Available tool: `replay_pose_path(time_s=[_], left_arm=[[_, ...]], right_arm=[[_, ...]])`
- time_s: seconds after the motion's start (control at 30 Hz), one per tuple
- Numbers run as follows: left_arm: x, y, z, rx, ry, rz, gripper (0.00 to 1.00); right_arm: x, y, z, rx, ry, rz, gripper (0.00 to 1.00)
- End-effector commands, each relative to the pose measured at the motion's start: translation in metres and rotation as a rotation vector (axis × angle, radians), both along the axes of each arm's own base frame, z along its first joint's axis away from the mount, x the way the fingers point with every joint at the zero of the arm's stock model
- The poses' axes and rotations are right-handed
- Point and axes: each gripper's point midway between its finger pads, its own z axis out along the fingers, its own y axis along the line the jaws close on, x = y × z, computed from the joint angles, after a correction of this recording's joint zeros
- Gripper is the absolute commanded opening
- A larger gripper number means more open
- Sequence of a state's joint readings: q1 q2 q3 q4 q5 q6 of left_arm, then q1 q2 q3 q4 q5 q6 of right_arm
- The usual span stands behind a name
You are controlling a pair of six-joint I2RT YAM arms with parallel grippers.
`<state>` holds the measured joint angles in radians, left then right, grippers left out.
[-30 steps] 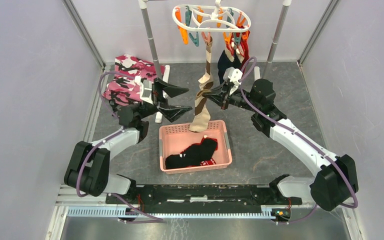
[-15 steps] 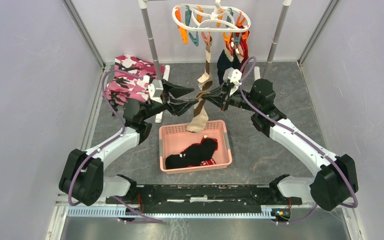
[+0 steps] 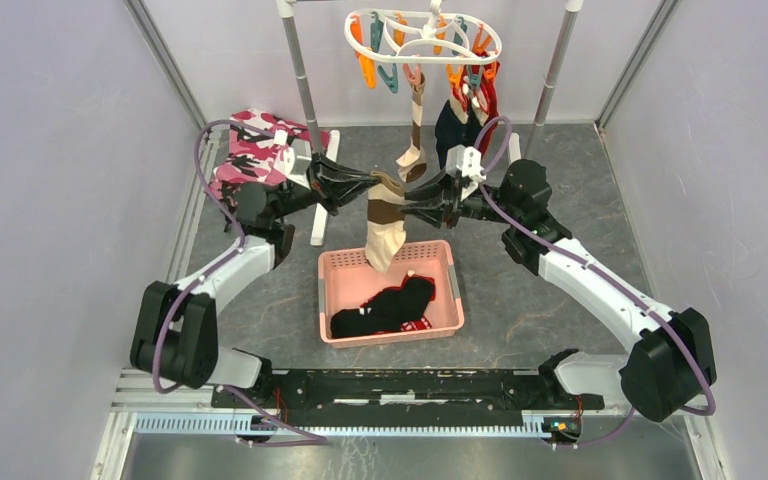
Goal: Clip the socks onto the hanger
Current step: Pick up the sock from the bin.
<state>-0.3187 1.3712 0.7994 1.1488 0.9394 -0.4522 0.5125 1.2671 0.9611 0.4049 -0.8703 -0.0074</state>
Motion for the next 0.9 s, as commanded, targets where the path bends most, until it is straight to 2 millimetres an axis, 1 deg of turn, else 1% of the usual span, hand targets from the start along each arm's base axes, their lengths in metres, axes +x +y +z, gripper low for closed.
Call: replay_pose_path(time_s=[0.0,0.03,0.07,0.1,0.13,0.3,0.4,0.43,0.5,0.53,0.6,0.63,0.67,0.7,0.83,0.87], left_arm=[[-0.031,0.001,0.021,0.010,-0.040,-0.244,0.02],[-0.034,0.002,0.020,0.014,-0.037,-0.281,0.02],[-0.038,0.003,0.020,0.014,-0.032,-0.316,0.02],[-0.038,0.003,0.019,0.019,-0.015,-0.339,0.02],[-0.035,0.002,0.015,0.031,0.013,-0.353,0.02],[-0.039,0.002,0.012,0.059,0.022,-0.374,0.02],[-0.040,0.002,0.012,0.063,0.025,-0.379,0.02],[-0.041,0.002,0.012,0.063,0.026,-0.381,0.02],[-0.042,0.001,0.012,0.065,0.029,-0.387,0.02],[-0.042,0.000,0.011,0.067,0.031,-0.389,0.02],[-0.043,0.000,0.011,0.069,0.034,-0.394,0.02],[-0.043,0.000,0.011,0.071,0.036,-0.395,0.02],[-0.043,0.000,0.011,0.071,0.036,-0.395,0.02],[-0.042,0.000,0.012,0.070,0.037,-0.395,0.02],[-0.042,0.000,0.014,0.069,0.040,-0.399,0.02],[-0.042,0.000,0.015,0.069,0.039,-0.399,0.02]], right_arm=[[-0.026,0.008,0.005,0.010,-0.086,0.146,0.40],[-0.029,0.010,0.003,0.006,-0.090,0.161,0.44],[-0.031,0.011,0.003,0.002,-0.096,0.166,0.46],[-0.031,0.011,0.002,0.000,-0.098,0.164,0.48],[-0.030,0.011,0.002,0.000,-0.100,0.153,0.49],[-0.014,0.006,0.002,-0.014,-0.101,0.044,0.54],[-0.011,0.006,0.003,-0.007,-0.092,0.032,0.54],[-0.011,0.007,0.003,0.000,-0.082,0.034,0.53],[-0.013,0.010,0.002,0.008,-0.068,0.061,0.48],[-0.014,0.011,0.003,0.013,-0.063,0.072,0.42],[-0.019,0.013,0.005,0.025,-0.058,0.107,0.27],[-0.021,0.014,0.005,0.026,-0.061,0.123,0.22],[-0.023,0.015,0.005,0.026,-0.064,0.132,0.20],[-0.024,0.015,0.004,0.023,-0.065,0.138,0.20],[-0.025,0.016,-0.002,0.001,-0.072,0.140,0.33],[-0.024,0.016,-0.002,0.000,-0.071,0.136,0.34]])
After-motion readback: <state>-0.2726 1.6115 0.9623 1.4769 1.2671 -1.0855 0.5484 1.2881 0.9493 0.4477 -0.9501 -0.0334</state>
